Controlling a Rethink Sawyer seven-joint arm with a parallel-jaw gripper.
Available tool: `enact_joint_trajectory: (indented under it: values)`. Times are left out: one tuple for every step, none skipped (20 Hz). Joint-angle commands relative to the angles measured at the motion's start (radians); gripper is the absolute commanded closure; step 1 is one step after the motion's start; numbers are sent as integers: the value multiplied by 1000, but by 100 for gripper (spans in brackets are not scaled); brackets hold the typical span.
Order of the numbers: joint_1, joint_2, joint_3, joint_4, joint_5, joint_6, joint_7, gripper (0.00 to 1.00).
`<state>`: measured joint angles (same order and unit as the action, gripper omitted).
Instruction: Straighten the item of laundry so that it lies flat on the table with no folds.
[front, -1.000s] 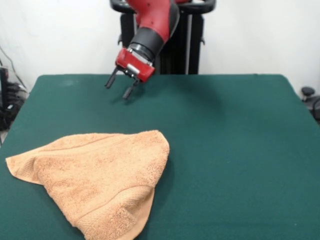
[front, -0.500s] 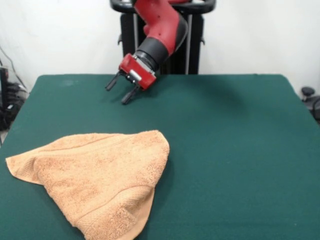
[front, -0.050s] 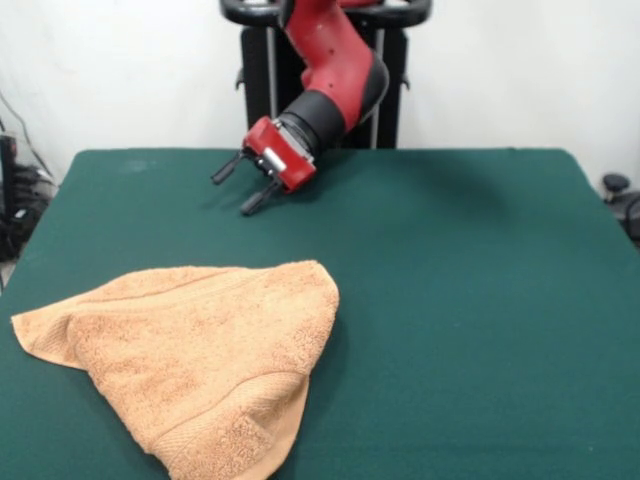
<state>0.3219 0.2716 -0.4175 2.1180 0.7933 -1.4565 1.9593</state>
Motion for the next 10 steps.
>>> enact_joint_trajectory:
  values:
    - [47, 34, 269, -196, 109, 124, 129, 0]
    - [49, 33, 273, -201, 112, 129, 137, 0]
    - [51, 32, 278, -204, 120, 131, 141, 0]
    - [52, 33, 281, -209, 122, 131, 148, 0]
    - [53, 34, 285, -214, 124, 131, 154, 0]
    - [54, 35, 287, -218, 125, 131, 157, 0]
    - [56, 34, 292, -220, 132, 129, 160, 0]
    - [58, 34, 297, -222, 139, 127, 162, 0]
    - [61, 33, 304, -224, 148, 125, 165, 0]
    - [63, 32, 311, -225, 159, 120, 169, 0]
